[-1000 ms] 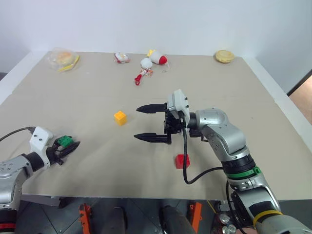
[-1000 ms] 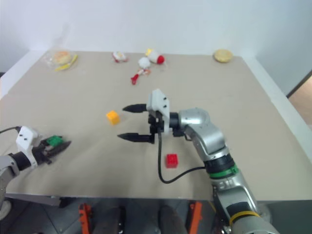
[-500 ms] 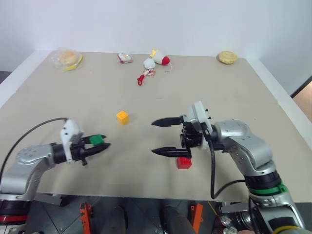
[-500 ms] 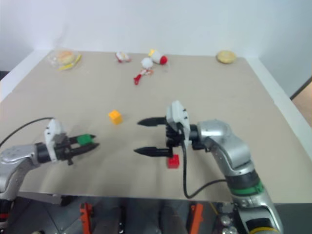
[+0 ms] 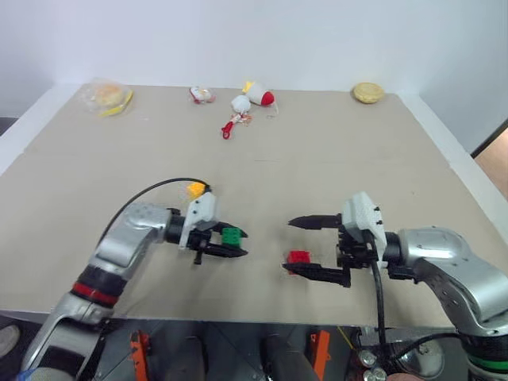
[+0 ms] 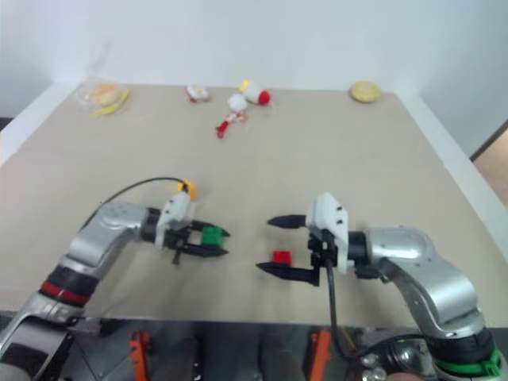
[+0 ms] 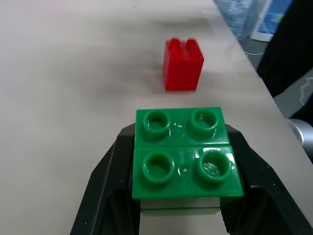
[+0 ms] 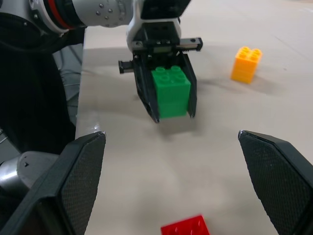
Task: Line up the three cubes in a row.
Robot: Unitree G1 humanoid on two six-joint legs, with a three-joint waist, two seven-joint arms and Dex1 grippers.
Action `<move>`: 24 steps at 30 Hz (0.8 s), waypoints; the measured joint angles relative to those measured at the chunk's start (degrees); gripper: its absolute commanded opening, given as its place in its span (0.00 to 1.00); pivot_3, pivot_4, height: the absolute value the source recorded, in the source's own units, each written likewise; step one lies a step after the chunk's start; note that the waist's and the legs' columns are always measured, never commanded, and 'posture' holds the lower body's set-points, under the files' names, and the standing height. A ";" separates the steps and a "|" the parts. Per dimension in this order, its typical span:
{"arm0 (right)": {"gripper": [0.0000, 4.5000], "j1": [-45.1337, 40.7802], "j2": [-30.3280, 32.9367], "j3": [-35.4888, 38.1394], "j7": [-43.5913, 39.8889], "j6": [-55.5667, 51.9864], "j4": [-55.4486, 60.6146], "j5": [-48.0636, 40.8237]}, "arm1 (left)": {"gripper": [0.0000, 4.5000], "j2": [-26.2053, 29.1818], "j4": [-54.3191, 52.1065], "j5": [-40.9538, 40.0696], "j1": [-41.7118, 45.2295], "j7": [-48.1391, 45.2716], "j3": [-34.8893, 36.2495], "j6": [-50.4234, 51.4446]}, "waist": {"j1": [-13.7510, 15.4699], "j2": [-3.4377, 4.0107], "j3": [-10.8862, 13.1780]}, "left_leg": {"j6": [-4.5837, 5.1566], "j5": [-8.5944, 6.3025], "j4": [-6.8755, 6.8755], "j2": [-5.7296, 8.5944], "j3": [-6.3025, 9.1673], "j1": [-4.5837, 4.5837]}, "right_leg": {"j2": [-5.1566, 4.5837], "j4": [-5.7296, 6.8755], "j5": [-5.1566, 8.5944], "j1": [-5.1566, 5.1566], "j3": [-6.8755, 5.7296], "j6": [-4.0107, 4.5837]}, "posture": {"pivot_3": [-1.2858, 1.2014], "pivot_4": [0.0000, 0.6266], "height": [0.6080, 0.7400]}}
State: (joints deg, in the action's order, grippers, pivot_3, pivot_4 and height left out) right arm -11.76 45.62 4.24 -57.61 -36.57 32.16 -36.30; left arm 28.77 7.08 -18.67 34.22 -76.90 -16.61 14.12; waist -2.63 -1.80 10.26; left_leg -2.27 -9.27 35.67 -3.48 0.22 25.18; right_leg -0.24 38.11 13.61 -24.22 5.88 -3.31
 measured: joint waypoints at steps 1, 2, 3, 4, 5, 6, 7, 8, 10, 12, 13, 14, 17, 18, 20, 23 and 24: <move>1.00 0.67 0.51 1.05 0.56 -0.46 0.84 -0.60 | 0.31 -0.86 0.80 0.63 0.75 -0.03 -0.62 -0.55 | -0.11 0.00 0.00 | 0.00 0.00 0.00 0.00 -0.01 -0.02 | 0.01 0.00 -0.01 0.00 0.03 -0.02 | 0.52 0.24 0.98; 1.00 1.29 0.91 1.83 0.96 -0.78 1.49 -0.93 | 0.31 -1.38 1.24 0.97 1.12 -0.15 -1.21 -0.80 | -0.14 0.00 0.00 | 0.00 0.00 0.00 0.00 -0.02 -0.03 | 0.01 0.00 -0.01 0.00 0.04 -0.02 | 0.52 0.24 0.98; 1.00 1.94 1.08 2.64 1.47 -1.07 2.09 -1.24 | 0.31 -1.67 1.44 1.32 1.17 -0.38 -1.69 -1.17 | -0.14 0.00 0.00 | 0.00 0.00 -0.02 -0.01 0.00 -0.04 | 0.03 0.00 -0.01 0.00 0.04 -0.02 | 0.52 0.24 0.98; 1.00 2.59 1.44 3.29 1.89 -1.39 2.74 -1.75 | 0.31 -2.01 1.73 1.97 1.15 -0.94 -2.32 -1.80 | -0.14 0.00 0.00 | 0.00 0.00 -0.02 -0.01 0.00 -0.05 | 0.04 0.01 -0.01 -0.01 0.03 -0.01 | 0.52 0.24 0.98; 1.00 2.81 1.66 3.51 2.12 -1.62 2.99 -1.89 | 0.31 -2.17 1.89 2.32 1.15 -1.20 -2.91 -2.03 | -0.14 0.01 0.00 | 0.00 0.00 -0.02 -0.01 0.01 -0.06 | 0.04 0.01 -0.01 0.00 0.03 -0.01 | 0.52 0.24 0.98; 1.00 2.99 1.82 3.59 2.53 -1.76 3.29 -2.16 | 0.31 -2.40 2.16 2.69 1.14 -1.33 -3.42 -2.46 | -0.12 0.01 0.00 | 0.01 0.00 -0.02 -0.01 0.01 -0.05 | 0.04 0.01 -0.02 0.00 0.03 -0.01 | 0.52 0.24 0.98; 1.00 3.12 1.96 3.68 2.88 -1.94 3.60 -2.40 | 0.31 -2.64 2.53 3.10 1.13 -1.53 -3.80 -2.72 | -0.11 0.01 0.00 | 0.01 0.00 -0.01 -0.01 0.01 -0.04 | 0.03 0.01 -0.02 0.00 0.03 -0.02 | 0.52 0.24 0.98; 1.00 3.25 2.16 3.87 3.08 -2.06 3.83 -2.76 | 0.31 -2.75 2.82 3.50 1.11 -1.80 -4.00 -2.89 | -0.11 0.00 0.00 | 0.01 0.01 0.01 0.00 0.01 -0.04 | 0.03 0.01 -0.03 0.00 0.04 -0.03 | 0.52 0.24 0.98; 1.00 3.53 2.51 4.91 3.55 -2.23 4.21 -3.05 | 0.31 -2.75 3.25 4.44 1.11 -2.11 -4.09 -3.08 | -0.10 0.00 0.00 | 0.01 0.00 0.04 0.00 0.01 -0.02 | 0.01 0.01 -0.03 0.02 0.05 -0.04 | 0.52 0.24 0.98; 1.00 3.60 2.82 5.13 3.96 -2.33 4.42 -3.39 | 0.31 -2.91 3.41 5.17 1.04 -1.89 -4.10 -3.53 | -0.09 0.00 0.00 | 0.01 0.01 0.05 0.01 0.01 -0.03 | 0.01 0.01 -0.03 0.02 0.05 -0.04 | 0.52 0.24 0.98; 1.00 3.74 2.89 5.21 4.16 -2.43 4.67 -3.85 | 0.31 -3.36 3.52 5.88 0.63 -1.02 -4.12 -4.34 | -0.08 0.00 0.00 | 0.01 0.00 0.05 0.01 0.01 -0.03 | 0.01 0.01 -0.03 0.03 0.05 -0.04 | 0.52 0.24 0.98; 1.00 3.86 2.89 5.21 4.22 -2.48 4.76 -4.05 | 0.31 -3.56 3.56 6.09 0.43 -0.85 -4.18 -4.41 | -0.08 0.00 0.00 | 0.01 0.01 0.05 0.01 0.01 -0.03 | 0.01 0.01 -0.03 0.03 0.04 -0.04 | 0.52 0.24 0.98; 1.00 4.11 3.17 5.21 4.54 -2.73 4.85 -4.65 | 0.31 -3.99 3.56 6.84 -0.76 -0.59 -5.13 -4.52 | -0.09 0.00 0.00 | 0.01 0.00 0.04 0.01 0.01 -0.03 | 0.01 0.01 -0.03 0.03 0.04 -0.04 | 0.52 0.24 0.98; 1.00 4.11 3.31 5.21 4.70 -2.78 4.86 -4.81 | 0.31 -4.22 3.56 7.00 -1.16 -0.53 -5.34 -4.51 | -0.08 0.00 0.00 | 0.01 0.01 0.04 0.01 0.01 -0.03 | 0.01 0.01 -0.03 0.03 0.04 -0.04 | 0.52 0.24 0.98; 1.00 4.11 3.36 5.21 5.12 -2.79 4.86 -5.09 | 0.54 -4.70 3.55 7.15 -1.60 -0.28 -5.49 -4.32 | -0.08 0.00 0.00 | 0.01 0.01 0.06 0.01 0.01 -0.03 | 0.01 0.01 -0.04 0.03 0.04 -0.05 | 0.52 0.24 0.98; 1.00 4.07 3.48 5.21 5.30 -2.79 4.86 -5.18 | 0.76 -4.76 3.53 7.26 -1.77 0.15 -5.53 -3.49 | -0.08 0.00 0.00 | 0.02 0.01 0.07 0.01 0.01 -0.03 | 0.01 0.01 -0.04 0.03 0.05 -0.06 | 0.52 0.24 0.98; 1.00 4.01 3.50 5.21 5.32 -2.79 4.85 -5.19 | 0.84 -4.76 3.53 7.27 -1.78 0.22 -5.53 -2.92 | -0.08 0.00 0.00 | 0.02 0.01 0.06 0.01 0.01 -0.03 | 0.02 0.01 -0.04 0.04 0.04 -0.06 | 0.52 0.24 0.98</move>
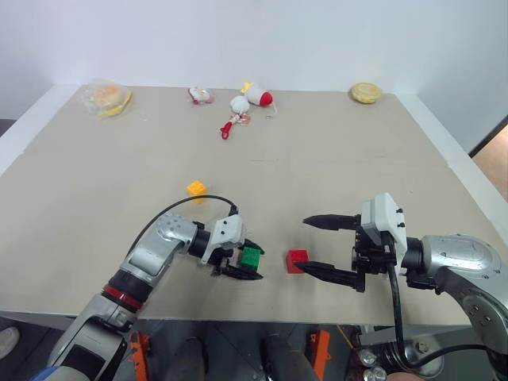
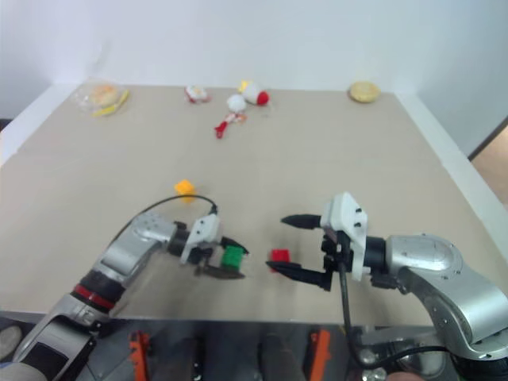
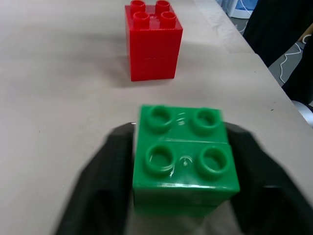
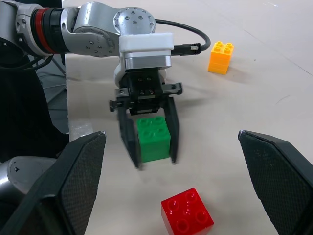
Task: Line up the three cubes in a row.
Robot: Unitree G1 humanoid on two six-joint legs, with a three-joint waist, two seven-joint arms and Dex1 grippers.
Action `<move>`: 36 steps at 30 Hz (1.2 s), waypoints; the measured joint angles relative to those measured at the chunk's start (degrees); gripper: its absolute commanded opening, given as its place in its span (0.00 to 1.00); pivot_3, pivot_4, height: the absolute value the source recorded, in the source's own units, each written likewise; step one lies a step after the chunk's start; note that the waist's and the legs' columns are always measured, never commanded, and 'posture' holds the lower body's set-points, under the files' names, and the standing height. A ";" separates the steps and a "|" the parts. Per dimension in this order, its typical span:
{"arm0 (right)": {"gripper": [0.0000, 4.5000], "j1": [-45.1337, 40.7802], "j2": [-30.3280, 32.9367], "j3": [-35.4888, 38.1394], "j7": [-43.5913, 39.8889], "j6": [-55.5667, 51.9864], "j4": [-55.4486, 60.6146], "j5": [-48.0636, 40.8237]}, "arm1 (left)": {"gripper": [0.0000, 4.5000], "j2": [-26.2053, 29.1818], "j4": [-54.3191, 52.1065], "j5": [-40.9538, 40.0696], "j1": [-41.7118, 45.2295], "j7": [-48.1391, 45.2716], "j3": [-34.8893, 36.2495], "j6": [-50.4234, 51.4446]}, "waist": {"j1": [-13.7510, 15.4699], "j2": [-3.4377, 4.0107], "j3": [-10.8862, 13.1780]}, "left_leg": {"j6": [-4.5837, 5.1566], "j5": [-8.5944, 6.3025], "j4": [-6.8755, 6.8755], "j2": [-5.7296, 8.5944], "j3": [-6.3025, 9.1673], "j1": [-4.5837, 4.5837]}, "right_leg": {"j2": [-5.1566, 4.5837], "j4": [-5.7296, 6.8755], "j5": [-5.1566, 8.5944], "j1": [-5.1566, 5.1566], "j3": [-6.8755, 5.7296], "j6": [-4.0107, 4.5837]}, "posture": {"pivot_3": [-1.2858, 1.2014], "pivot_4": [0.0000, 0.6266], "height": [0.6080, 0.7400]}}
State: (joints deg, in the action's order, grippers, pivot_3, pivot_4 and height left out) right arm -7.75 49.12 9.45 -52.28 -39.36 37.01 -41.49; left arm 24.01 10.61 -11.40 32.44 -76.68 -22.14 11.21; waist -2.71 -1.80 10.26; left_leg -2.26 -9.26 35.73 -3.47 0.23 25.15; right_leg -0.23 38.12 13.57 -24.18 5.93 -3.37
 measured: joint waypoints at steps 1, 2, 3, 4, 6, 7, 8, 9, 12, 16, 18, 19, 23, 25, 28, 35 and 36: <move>1.00 -0.03 0.00 0.00 0.00 0.00 0.00 -0.01 | 0.90 0.00 0.00 0.01 -0.01 0.03 0.00 0.13 | 0.00 0.00 0.00 | 0.00 0.00 0.00 0.00 0.00 0.00 | 0.00 0.00 0.00 0.00 0.00 0.00 | 0.52 0.24 0.98; 1.00 -0.13 0.00 -0.01 0.01 0.01 -0.01 -0.02 | 0.98 0.03 -0.05 0.02 -0.02 0.21 0.01 0.47 | 0.00 0.00 0.00 | 0.00 0.00 0.00 0.00 0.00 0.00 | 0.00 0.00 0.00 0.00 0.00 0.00 | 0.52 0.24 0.98; 1.00 -0.14 0.00 -0.01 0.00 0.02 -0.01 -0.02 | 0.98 0.06 -0.17 0.02 -0.04 0.28 0.02 0.53 | 0.00 0.00 0.00 | 0.00 0.00 0.00 0.00 0.00 0.00 | 0.00 0.00 0.00 0.00 0.00 0.00 | 0.52 0.24 0.98; 1.00 -0.15 0.00 -0.02 -0.01 0.03 -0.01 -0.02 | 0.98 0.10 -0.33 0.00 -0.08 0.48 0.08 0.71 | 0.00 0.00 0.00 | 0.00 0.00 0.00 0.00 0.00 0.00 | 0.00 0.00 0.00 0.00 0.00 0.00 | 0.52 0.24 0.98; 1.00 -0.18 0.00 -0.03 -0.04 0.04 -0.01 -0.03 | 0.98 0.12 -0.84 -0.33 -0.28 1.31 0.51 1.72 | 0.00 0.00 0.00 | 0.00 0.00 0.00 0.00 0.00 0.00 | 0.00 0.00 0.00 0.00 0.00 0.00 | 0.52 0.24 0.98; 1.00 -0.25 0.00 -0.04 -0.05 0.04 -0.02 -0.03 | 0.98 0.18 -1.35 -0.60 -0.30 1.48 0.91 2.34 | 0.00 0.00 0.00 | 0.00 0.00 0.00 0.00 0.00 0.00 | 0.00 0.00 0.00 0.00 0.00 0.00 | 0.52 0.24 0.98; 1.00 -0.48 0.00 -0.05 -0.08 0.04 -0.03 -0.07 | 0.98 0.19 -2.18 -1.44 -0.31 1.55 1.68 3.17 | 0.00 0.00 0.00 | 0.00 0.00 0.00 0.00 0.00 0.01 | 0.00 0.00 0.00 0.00 0.00 0.00 | 0.52 0.24 0.98; 1.00 -0.86 0.00 -0.04 -0.10 0.04 -0.04 -0.24 | 0.98 0.18 -3.57 -2.95 -0.30 1.72 2.84 4.52 | -0.01 0.00 0.00 | 0.00 0.00 0.00 0.00 0.00 0.00 | 0.00 0.00 -0.01 0.00 0.00 -0.01 | 0.52 0.24 0.98; 1.00 -2.14 -0.01 0.00 -0.06 -0.03 -0.06 -1.70 | 0.98 -0.15 -8.30 -9.64 0.42 3.92 8.09 11.29 | 0.00 0.00 0.00 | 0.00 0.00 0.01 -0.01 0.03 0.01 | 0.00 0.00 -0.01 0.01 -0.02 -0.01 | 0.52 0.24 0.98; 1.00 -3.92 -0.37 0.58 0.64 -0.24 -0.24 -4.27 | 0.98 -0.19 -12.28 -16.00 3.94 10.01 16.04 18.21 | -0.03 0.00 0.00 | 0.01 0.01 0.02 0.00 0.05 -0.09 | 0.00 0.00 0.00 0.12 -0.04 -0.02 | 0.52 0.24 0.98; 1.00 -7.76 -2.64 0.03 2.44 -0.13 -1.41 -4.39 | 0.98 0.02 -9.98 -15.19 5.47 15.06 18.76 18.14 | -0.19 0.00 0.00 | 0.01 0.01 0.04 0.00 0.06 -0.14 | 0.05 0.00 -0.08 0.10 0.00 -0.02 | 0.52 0.24 0.98; 1.00 -9.98 -3.82 -0.55 3.33 0.05 -2.42 -4.29 | 0.98 0.43 -7.46 -14.20 6.45 17.51 20.25 17.47 | -0.19 0.00 0.00 | 0.05 0.03 0.04 0.02 0.15 -0.15 | 0.11 0.00 -0.15 0.10 0.01 0.00 | 0.52 0.24 0.98; 1.00 -13.61 -5.87 -3.00 4.54 0.69 -5.78 -2.66 | 0.98 3.03 1.02 -10.95 7.85 21.24 23.11 14.01 | -0.02 0.00 0.00 | 0.11 0.07 0.01 0.02 0.24 -0.12 | 0.17 0.00 -0.18 0.08 -0.02 0.06 | 0.52 0.24 0.98; 1.00 -15.79 -7.05 -5.40 4.38 1.48 -8.71 -0.65 | 0.98 2.99 7.93 -9.39 9.32 22.30 23.18 11.60 | 0.14 0.00 0.01 | 0.11 0.07 0.06 0.05 0.23 -0.03 | 0.13 0.00 -0.17 0.05 -0.01 0.02 | 0.52 0.24 0.98; 1.00 -17.91 -7.76 -6.86 3.75 2.73 -10.72 1.04 | 0.98 2.70 13.56 -8.04 10.59 22.38 23.07 9.02 | 0.15 0.00 0.01 | 0.09 0.06 0.02 0.14 0.20 0.09 | 0.04 -0.02 -0.13 0.00 0.03 -0.11 | 0.52 0.24 0.98; 1.00 -21.86 -9.95 -7.78 3.54 4.53 -13.82 3.47 | 0.98 1.38 21.34 -2.75 11.11 23.66 20.25 5.88 | 0.11 0.00 0.01 | 0.09 0.05 -0.19 0.14 0.26 0.07 | 0.07 0.00 -0.17 -0.08 -0.03 -0.24 | 0.52 0.24 0.98; 1.00 -21.87 -10.04 -7.95 3.49 4.59 -13.93 3.64 | 0.98 1.35 21.89 -2.21 11.00 23.91 20.11 5.76 | 0.11 0.00 0.01 | 0.09 0.05 -0.20 0.14 0.26 0.07 | 0.07 0.00 -0.16 -0.08 -0.03 -0.23 | 0.52 0.24 0.98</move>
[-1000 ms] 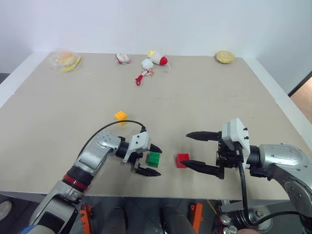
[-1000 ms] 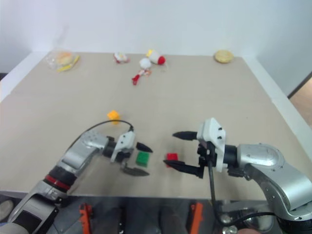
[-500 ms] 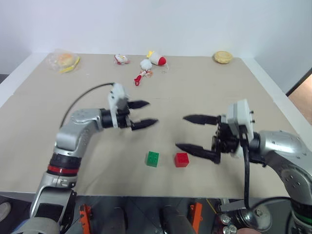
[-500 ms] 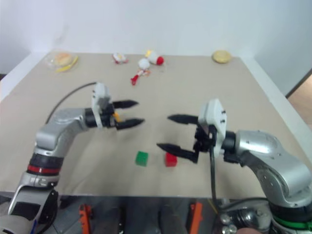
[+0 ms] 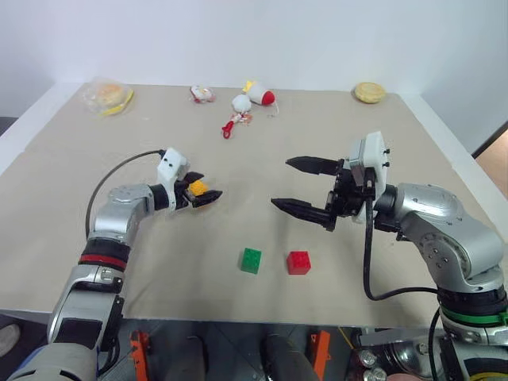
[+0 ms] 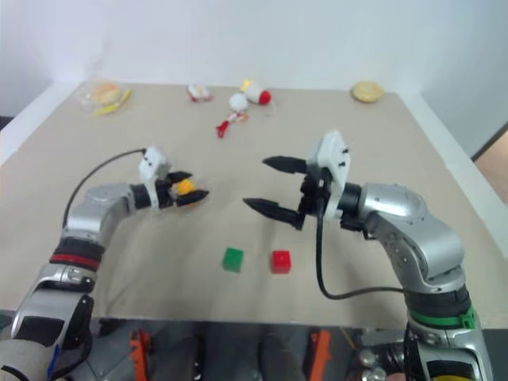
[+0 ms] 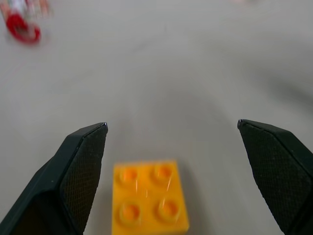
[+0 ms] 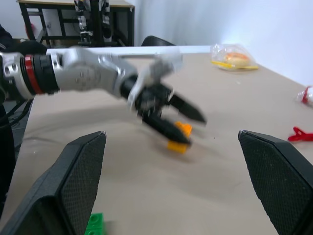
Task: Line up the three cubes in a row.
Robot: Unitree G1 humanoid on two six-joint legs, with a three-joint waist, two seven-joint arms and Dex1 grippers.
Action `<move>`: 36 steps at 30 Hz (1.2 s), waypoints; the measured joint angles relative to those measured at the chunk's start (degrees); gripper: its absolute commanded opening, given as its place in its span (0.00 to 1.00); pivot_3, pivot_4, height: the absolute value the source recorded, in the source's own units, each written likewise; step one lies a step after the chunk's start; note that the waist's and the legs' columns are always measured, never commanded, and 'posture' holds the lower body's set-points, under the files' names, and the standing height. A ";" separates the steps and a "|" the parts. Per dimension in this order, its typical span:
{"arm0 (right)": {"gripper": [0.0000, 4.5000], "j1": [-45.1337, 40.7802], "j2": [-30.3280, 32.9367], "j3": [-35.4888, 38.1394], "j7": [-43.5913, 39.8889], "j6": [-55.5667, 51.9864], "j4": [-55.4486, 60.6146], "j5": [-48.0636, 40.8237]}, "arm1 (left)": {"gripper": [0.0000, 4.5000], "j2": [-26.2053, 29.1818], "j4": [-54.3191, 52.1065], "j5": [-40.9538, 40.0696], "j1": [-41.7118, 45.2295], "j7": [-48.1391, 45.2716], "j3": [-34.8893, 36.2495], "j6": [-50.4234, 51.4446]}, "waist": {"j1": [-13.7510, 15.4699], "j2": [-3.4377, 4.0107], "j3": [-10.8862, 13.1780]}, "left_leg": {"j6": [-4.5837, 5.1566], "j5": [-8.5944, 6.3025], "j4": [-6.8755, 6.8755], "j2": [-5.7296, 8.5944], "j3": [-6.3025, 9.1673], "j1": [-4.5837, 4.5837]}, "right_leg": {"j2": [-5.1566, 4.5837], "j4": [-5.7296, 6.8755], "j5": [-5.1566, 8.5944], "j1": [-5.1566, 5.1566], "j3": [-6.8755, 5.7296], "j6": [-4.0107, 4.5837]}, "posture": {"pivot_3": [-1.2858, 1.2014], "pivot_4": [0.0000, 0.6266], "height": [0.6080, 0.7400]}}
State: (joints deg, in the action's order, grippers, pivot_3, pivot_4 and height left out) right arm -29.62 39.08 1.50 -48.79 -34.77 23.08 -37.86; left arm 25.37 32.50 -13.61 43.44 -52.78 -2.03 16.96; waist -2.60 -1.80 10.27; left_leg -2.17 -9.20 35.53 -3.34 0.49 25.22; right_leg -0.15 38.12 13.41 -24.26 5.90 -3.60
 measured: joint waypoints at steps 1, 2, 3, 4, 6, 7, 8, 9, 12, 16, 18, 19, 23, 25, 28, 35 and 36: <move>1.00 0.00 -0.14 -0.17 -0.09 0.03 -0.27 0.09 | 0.98 0.01 0.81 0.84 -0.05 0.38 -0.17 -0.42 | 0.00 0.00 0.00 | 0.00 0.00 0.00 0.00 0.00 0.00 | 0.00 0.00 0.00 0.00 0.00 0.00 | 0.52 0.24 0.98; 1.00 0.00 -0.16 -0.30 -0.12 0.03 -0.35 0.18 | 0.98 0.01 1.15 1.31 -0.09 0.62 -0.26 -0.59 | 0.00 0.00 0.00 | 0.00 0.00 0.00 0.00 0.00 0.00 | 0.00 0.00 0.00 0.00 0.00 0.00 | 0.52 0.24 0.98; 1.00 -0.02 -0.22 -0.53 -0.17 0.04 -0.35 0.46 | 0.98 0.01 1.75 2.00 -0.09 1.01 -0.33 -0.85 | 0.00 0.00 0.00 | 0.00 0.00 0.00 0.00 0.00 0.00 | -0.01 0.00 0.00 0.00 0.00 -0.01 | 0.52 0.24 0.98; 1.00 -0.02 -0.29 -0.59 -0.18 0.04 -0.36 0.53 | 0.98 0.01 2.14 2.40 -0.09 1.22 -0.32 -0.89 | 0.00 0.00 0.00 | 0.00 0.00 0.01 0.00 -0.01 0.00 | -0.01 0.00 -0.01 0.00 0.01 -0.01 | 0.52 0.24 0.98; 1.00 -0.07 -0.49 -0.60 -0.19 0.04 -0.36 0.62 | 0.93 -0.10 2.72 2.98 -0.09 1.87 -0.32 -0.99 | -0.01 0.00 0.00 | 0.00 0.00 0.02 0.00 0.00 0.00 | -0.01 0.00 -0.02 0.00 0.01 -0.02 | 0.52 0.24 0.98; 1.00 -0.12 -0.56 -0.60 -0.20 0.04 -0.36 0.66 | 0.87 -0.20 2.95 3.30 -0.09 2.31 -0.32 -1.16 | 0.00 0.00 0.00 | 0.00 0.00 0.03 0.00 -0.01 0.00 | -0.01 0.01 -0.03 0.01 0.01 -0.02 | 0.52 0.24 0.98; 1.00 -0.18 -0.61 -0.60 -0.20 0.04 -0.36 0.71 | 0.83 -0.29 3.19 3.59 -0.09 2.57 -0.32 -1.59 | -0.01 0.00 0.00 | 0.00 0.00 0.04 0.00 -0.01 0.00 | -0.01 0.01 -0.03 0.01 0.01 -0.02 | 0.52 0.24 0.98; 1.00 -0.25 -0.65 -0.60 -0.21 0.04 -0.36 0.76 | 0.72 -0.43 3.52 3.78 -0.08 2.82 -0.32 -2.05 | 0.00 0.00 0.00 | 0.00 0.00 0.04 0.00 -0.01 0.00 | -0.01 0.01 -0.04 0.01 0.01 -0.02 | 0.52 0.24 0.98; 1.00 -0.37 -0.67 -0.60 -0.25 0.03 -0.36 0.85 | 0.49 -0.66 4.26 4.33 -0.08 2.91 -0.32 -2.64 | -0.01 0.00 0.00 | 0.00 0.00 0.04 0.00 -0.01 0.00 | -0.01 0.01 -0.04 0.01 0.01 -0.02 | 0.52 0.24 0.98; 1.00 -0.37 -0.66 -0.59 -0.36 -0.11 -0.35 0.76 | 0.31 -0.92 4.35 4.60 -0.07 2.82 -0.25 -3.12 | 0.00 0.00 0.00 | 0.00 0.00 0.04 0.00 -0.01 0.00 | -0.01 0.01 -0.04 0.01 0.01 -0.03 | 0.52 0.24 0.98; 1.00 -0.37 -0.61 -0.59 -0.63 -0.41 -0.32 0.40 | 0.31 -0.92 4.16 4.41 -0.10 1.43 -0.26 -3.31 | -0.01 0.00 0.00 | 0.00 0.00 0.04 0.00 -0.01 0.00 | -0.01 0.02 -0.04 0.01 0.01 -0.02 | 0.52 0.24 0.98; 1.00 -0.36 -0.55 -0.58 -0.87 -0.57 -0.28 0.23 | 0.31 -0.88 3.56 4.18 -0.22 0.11 -0.29 -3.31 | -0.01 0.00 0.00 | 0.00 0.00 0.04 0.00 -0.01 0.00 | -0.01 0.02 -0.04 0.01 0.01 -0.02 | 0.52 0.24 0.98; 1.00 1.00 1.75 -0.28 -3.32 -1.97 1.44 -2.23 | 0.31 2.06 -5.37 0.97 -4.16 -11.00 -1.01 -4.24 | -0.06 0.00 0.00 | 0.00 0.00 -0.04 -0.01 -0.02 -0.01 | -0.02 0.02 0.02 0.00 0.02 0.03 | 0.52 0.24 0.98; 1.00 2.55 3.15 -0.18 -5.03 -2.25 2.69 -2.78 | 0.31 4.40 -8.69 -0.66 -5.84 -16.48 -1.33 -4.47 | -0.07 0.01 0.00 | 0.00 0.00 -0.06 -0.03 -0.01 -0.04 | -0.01 0.04 0.05 -0.01 -0.01 0.08 | 0.52 0.24 0.98; 1.00 4.77 5.18 -0.71 -7.51 -2.24 4.61 -2.96 | 0.31 8.06 -11.89 -1.46 -8.42 -24.11 -2.82 -6.52 | -0.14 0.01 0.00 | 0.00 0.00 -0.06 -0.05 -0.02 -0.09 | 0.00 0.05 0.07 0.00 -0.01 0.13 | 0.52 0.24 0.98; 1.00 6.81 6.88 -3.02 -11.23 -1.43 6.45 -1.79 | 0.31 11.32 -16.67 -2.27 -13.90 -32.22 -4.98 -8.11 | -0.12 0.01 0.00 | 0.00 0.00 0.20 -0.07 -0.09 -0.08 | -0.06 0.05 0.11 0.06 0.00 0.31 | 0.52 0.24 0.98; 1.00 6.87 6.88 -3.47 -11.37 -1.18 6.45 -1.27 | 0.31 11.31 -17.79 -2.32 -14.69 -32.43 -5.30 -8.10 | -0.10 0.01 0.00 | 0.00 0.00 0.23 -0.07 -0.10 -0.06 | -0.07 0.05 0.10 0.06 0.01 0.30 | 0.52 0.24 0.98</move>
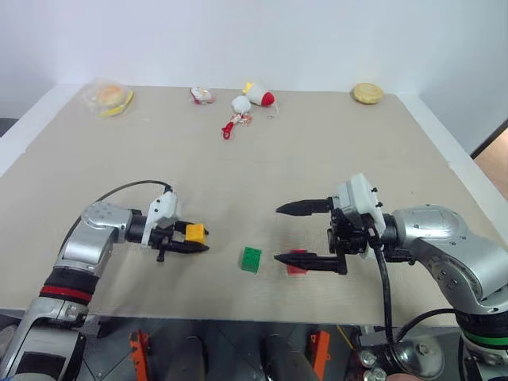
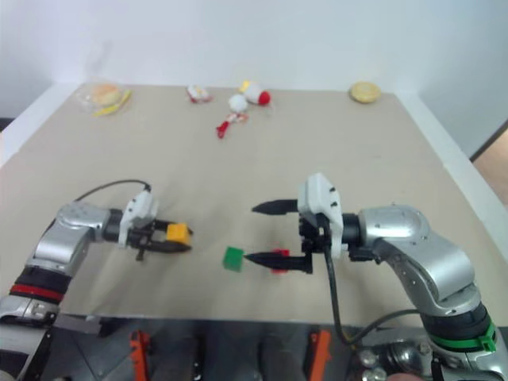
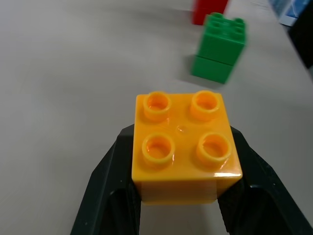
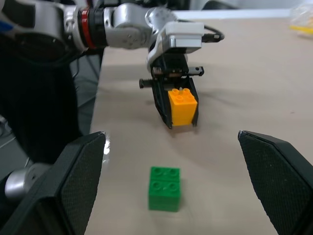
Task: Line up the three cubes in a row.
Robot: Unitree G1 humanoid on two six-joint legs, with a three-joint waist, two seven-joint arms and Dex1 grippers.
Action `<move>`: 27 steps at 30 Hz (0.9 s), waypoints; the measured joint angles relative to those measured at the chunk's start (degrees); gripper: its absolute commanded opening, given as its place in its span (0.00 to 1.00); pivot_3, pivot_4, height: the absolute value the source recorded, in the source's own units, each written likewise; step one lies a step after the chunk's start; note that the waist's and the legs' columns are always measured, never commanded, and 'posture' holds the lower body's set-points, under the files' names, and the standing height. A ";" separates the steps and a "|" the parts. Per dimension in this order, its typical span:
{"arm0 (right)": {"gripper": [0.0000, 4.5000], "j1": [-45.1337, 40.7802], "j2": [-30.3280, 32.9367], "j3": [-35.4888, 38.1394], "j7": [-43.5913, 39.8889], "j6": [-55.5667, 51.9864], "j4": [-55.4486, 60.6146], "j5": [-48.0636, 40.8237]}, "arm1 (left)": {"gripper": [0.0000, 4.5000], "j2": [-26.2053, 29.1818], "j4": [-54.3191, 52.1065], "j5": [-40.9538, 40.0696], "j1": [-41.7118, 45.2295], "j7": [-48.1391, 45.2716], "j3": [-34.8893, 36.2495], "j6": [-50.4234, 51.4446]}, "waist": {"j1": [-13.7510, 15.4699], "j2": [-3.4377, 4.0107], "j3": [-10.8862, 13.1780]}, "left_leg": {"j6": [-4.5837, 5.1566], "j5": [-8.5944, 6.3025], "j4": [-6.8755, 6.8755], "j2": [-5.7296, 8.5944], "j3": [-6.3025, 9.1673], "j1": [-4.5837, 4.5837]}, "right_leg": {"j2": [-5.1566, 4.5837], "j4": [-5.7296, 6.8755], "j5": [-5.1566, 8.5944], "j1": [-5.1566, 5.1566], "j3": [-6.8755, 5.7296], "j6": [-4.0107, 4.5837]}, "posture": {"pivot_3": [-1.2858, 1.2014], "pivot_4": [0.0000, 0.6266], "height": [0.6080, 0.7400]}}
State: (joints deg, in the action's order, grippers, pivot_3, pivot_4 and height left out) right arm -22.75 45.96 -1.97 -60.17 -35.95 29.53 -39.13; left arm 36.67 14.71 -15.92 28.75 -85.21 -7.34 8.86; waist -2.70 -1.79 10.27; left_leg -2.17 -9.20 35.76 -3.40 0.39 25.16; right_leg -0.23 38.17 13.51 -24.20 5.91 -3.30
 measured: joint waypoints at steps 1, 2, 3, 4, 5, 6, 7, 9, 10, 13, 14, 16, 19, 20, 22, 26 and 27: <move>1.00 0.00 -0.01 -0.18 -0.02 0.11 -0.01 0.16 | 0.31 -0.08 -0.77 -0.07 -0.52 0.07 -0.24 0.08 | 0.00 0.00 0.00 | 0.00 0.00 0.02 0.00 -0.01 0.00 | 0.00 0.00 -0.01 0.00 0.01 -0.01 | 0.52 0.24 0.98; 1.00 0.01 -0.01 -0.24 -0.09 0.24 -0.01 0.27 | 0.31 -0.33 -1.92 -0.33 -1.25 0.35 -0.72 0.32 | 0.00 0.00 0.00 | 0.00 0.00 0.02 0.00 -0.02 -0.01 | -0.01 0.00 -0.01 0.00 0.02 -0.01 | 0.52 0.24 0.98; 1.00 0.00 -0.02 -0.25 -0.12 0.29 -0.01 0.51 | 0.31 -0.69 -2.57 -0.45 -1.67 0.64 -1.08 0.48 | 0.00 0.00 0.00 | 0.00 0.00 0.02 0.00 -0.01 0.00 | 0.00 0.00 -0.02 0.00 0.01 -0.01 | 0.52 0.24 0.98; 1.00 0.00 -0.02 -0.25 -0.12 0.34 -0.01 0.72 | 0.31 -0.99 -3.47 -0.57 -2.20 1.10 -1.26 0.95 | -0.01 0.00 0.00 | 0.00 0.00 0.02 -0.01 -0.02 0.00 | 0.00 0.00 -0.02 -0.01 0.01 -0.01 | 0.52 0.24 0.98; 1.00 0.00 -0.03 -0.26 -0.13 0.37 -0.01 0.84 | 0.31 -1.17 -4.38 -0.70 -2.74 1.29 -1.42 1.26 | -0.01 0.00 0.00 | 0.00 0.00 0.00 -0.01 -0.02 0.00 | 0.01 0.00 -0.02 -0.01 0.01 -0.01 | 0.52 0.24 0.98; 1.00 0.00 -0.05 -0.26 -0.12 0.38 -0.01 1.02 | 0.31 -1.29 -5.29 -0.89 -3.36 1.54 -1.60 1.51 | -0.01 0.00 0.00 | 0.00 0.00 -0.01 -0.01 -0.01 -0.01 | 0.02 0.00 -0.01 -0.01 0.01 -0.01 | 0.52 0.24 0.98; 1.00 0.01 -0.06 -0.26 -0.12 0.39 -0.01 1.11 | 0.31 -1.31 -5.81 -0.92 -3.70 1.69 -1.71 1.67 | -0.01 0.00 0.00 | 0.00 0.00 -0.03 -0.02 -0.01 -0.01 | 0.03 0.00 -0.01 -0.02 0.01 0.00 | 0.52 0.24 0.98; 1.00 0.01 -0.12 -0.27 -0.12 0.39 -0.01 1.19 | 0.31 -1.28 -7.04 -0.98 -4.63 2.23 -1.82 2.31 | -0.01 0.00 0.00 | 0.00 0.00 -0.05 -0.03 -0.01 -0.02 | 0.04 0.00 0.00 -0.03 0.01 0.01 | 0.52 0.24 0.98; 1.00 0.02 -0.15 -0.27 -0.12 0.39 -0.01 1.20 | 0.31 -1.20 -7.54 -0.99 -5.11 2.26 -1.83 2.49 | -0.02 0.00 0.00 | 0.00 0.00 -0.06 -0.03 -0.01 -0.01 | 0.04 0.00 0.00 -0.03 0.01 0.01 | 0.52 0.24 0.98; 1.00 0.13 -0.20 -0.29 -0.09 0.39 -0.01 1.26 | 0.31 -0.62 -8.65 -1.00 -6.80 2.16 -2.16 2.86 | -0.03 0.00 0.00 | 0.00 0.00 -0.06 -0.03 -0.02 -0.02 | 0.04 0.00 0.00 -0.04 0.01 0.01 | 0.52 0.24 0.98; 1.00 0.13 -0.21 -0.29 -0.07 0.39 -0.01 1.26 | 0.31 -0.31 -8.64 -0.99 -6.96 2.14 -2.26 2.86 | -0.02 0.00 0.00 | 0.00 0.00 -0.05 -0.03 -0.01 -0.02 | 0.04 0.00 0.00 -0.04 0.01 0.01 | 0.52 0.24 0.98; 1.00 0.12 -0.29 -0.29 0.00 0.40 -0.01 1.27 | 0.31 0.01 -8.65 -0.98 -6.99 2.16 -2.29 2.84 | -0.02 0.00 0.00 | 0.00 0.00 -0.03 -0.03 -0.02 -0.02 | 0.03 0.00 0.00 -0.02 0.01 0.01 | 0.52 0.24 0.98; 1.00 0.12 -0.51 -0.31 0.10 0.39 -0.02 1.30 | 0.31 0.01 -8.64 -0.97 -6.99 2.20 -2.39 2.77 | -0.02 0.00 0.00 | 0.00 0.00 -0.01 -0.03 -0.04 -0.02 | 0.02 0.00 -0.01 -0.02 0.02 0.01 | 0.52 0.24 0.98; 1.00 0.12 -0.59 -0.31 0.12 0.40 -0.04 1.32 | 0.31 0.01 -8.62 -0.95 -6.99 2.23 -2.43 2.70 | -0.02 0.00 0.00 | 0.00 0.00 -0.01 -0.03 -0.04 -0.02 | 0.02 0.00 -0.01 -0.02 0.02 0.00 | 0.52 0.24 0.98; 1.00 0.12 -0.60 -0.31 0.13 0.40 -0.06 1.38 | 0.31 0.01 -8.51 -0.87 -6.98 2.28 -2.65 2.43 | -0.01 0.00 0.00 | 0.00 0.00 -0.03 -0.03 -0.03 -0.02 | 0.03 0.00 0.00 -0.03 0.01 0.01 | 0.52 0.24 0.98; 1.00 0.12 -0.60 -0.31 0.14 0.39 -0.07 1.43 | 0.31 -0.03 -8.01 -0.81 -6.94 2.34 -3.14 2.09 | -0.01 0.00 0.00 | 0.00 0.00 -0.04 -0.03 -0.03 -0.02 | 0.03 0.00 0.00 -0.03 0.02 0.01 | 0.52 0.24 0.98; 1.00 0.12 -0.60 -0.31 0.16 0.39 -0.07 1.43 | 0.31 -0.11 -7.51 -0.79 -6.83 2.34 -3.17 1.34 | -0.01 0.00 0.00 | 0.00 0.00 -0.04 -0.03 -0.03 -0.02 | 0.03 0.00 0.00 -0.03 0.02 0.01 | 0.52 0.24 0.98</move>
State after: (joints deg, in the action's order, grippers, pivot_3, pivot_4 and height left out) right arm -22.63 45.36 -2.28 -60.01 -35.56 29.46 -37.70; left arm 36.57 7.20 -16.72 21.91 -82.86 -10.50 10.20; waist -2.71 -1.79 10.27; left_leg -2.17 -9.20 35.72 -3.44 0.36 25.14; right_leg -0.19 38.17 13.51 -24.24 5.92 -3.29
